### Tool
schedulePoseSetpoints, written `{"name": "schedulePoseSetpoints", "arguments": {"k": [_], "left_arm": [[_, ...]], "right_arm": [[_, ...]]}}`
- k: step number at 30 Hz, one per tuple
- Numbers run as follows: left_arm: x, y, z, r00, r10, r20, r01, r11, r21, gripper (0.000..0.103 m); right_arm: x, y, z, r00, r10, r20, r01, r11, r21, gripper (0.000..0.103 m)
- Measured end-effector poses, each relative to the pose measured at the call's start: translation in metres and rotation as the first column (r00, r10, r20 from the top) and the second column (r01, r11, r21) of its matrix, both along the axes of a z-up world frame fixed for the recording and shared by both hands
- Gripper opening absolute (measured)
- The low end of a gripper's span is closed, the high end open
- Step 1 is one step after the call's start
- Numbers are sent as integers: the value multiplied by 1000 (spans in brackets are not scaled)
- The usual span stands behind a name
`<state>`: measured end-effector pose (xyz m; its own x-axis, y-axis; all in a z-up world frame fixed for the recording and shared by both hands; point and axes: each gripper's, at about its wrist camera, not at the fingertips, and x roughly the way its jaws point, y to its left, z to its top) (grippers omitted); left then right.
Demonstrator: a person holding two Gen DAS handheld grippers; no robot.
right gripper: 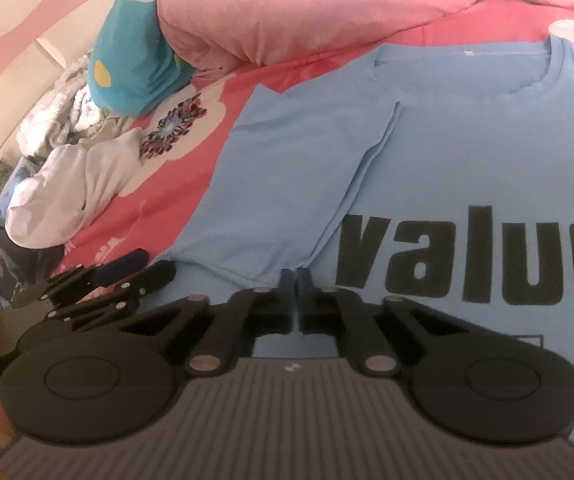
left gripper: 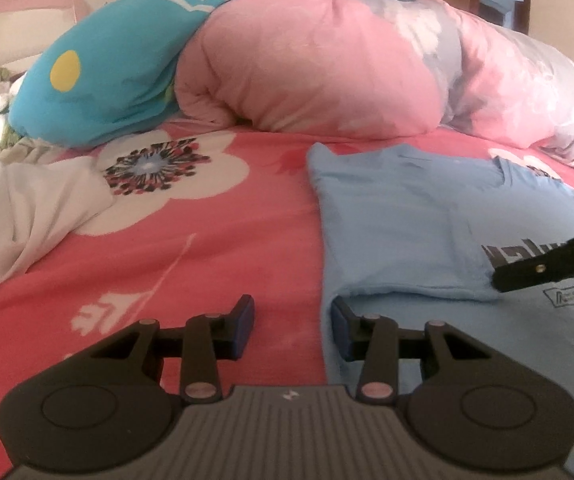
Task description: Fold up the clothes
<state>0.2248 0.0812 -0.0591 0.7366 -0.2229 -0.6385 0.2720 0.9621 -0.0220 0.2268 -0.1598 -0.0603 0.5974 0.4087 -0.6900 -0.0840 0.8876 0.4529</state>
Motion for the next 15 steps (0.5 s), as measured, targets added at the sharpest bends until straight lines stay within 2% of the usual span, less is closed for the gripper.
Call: {"name": "schedulePoseSetpoints", "arguments": {"k": [5, 12, 15], "left_arm": [[1, 1, 1, 1000, 5, -1, -5, 1000, 3, 43], [1, 1, 1, 1000, 5, -1, -5, 1000, 2, 43], [1, 1, 0, 1000, 7, -3, -7, 1000, 1, 43]], "right_arm": [[-11, -4, 10, 1000, -9, 26, 8, 999, 31, 0], [-16, -13, -5, 999, -48, -22, 49, 997, 51, 0], [-21, -13, 6, 998, -53, 32, 51, 997, 51, 0]]}}
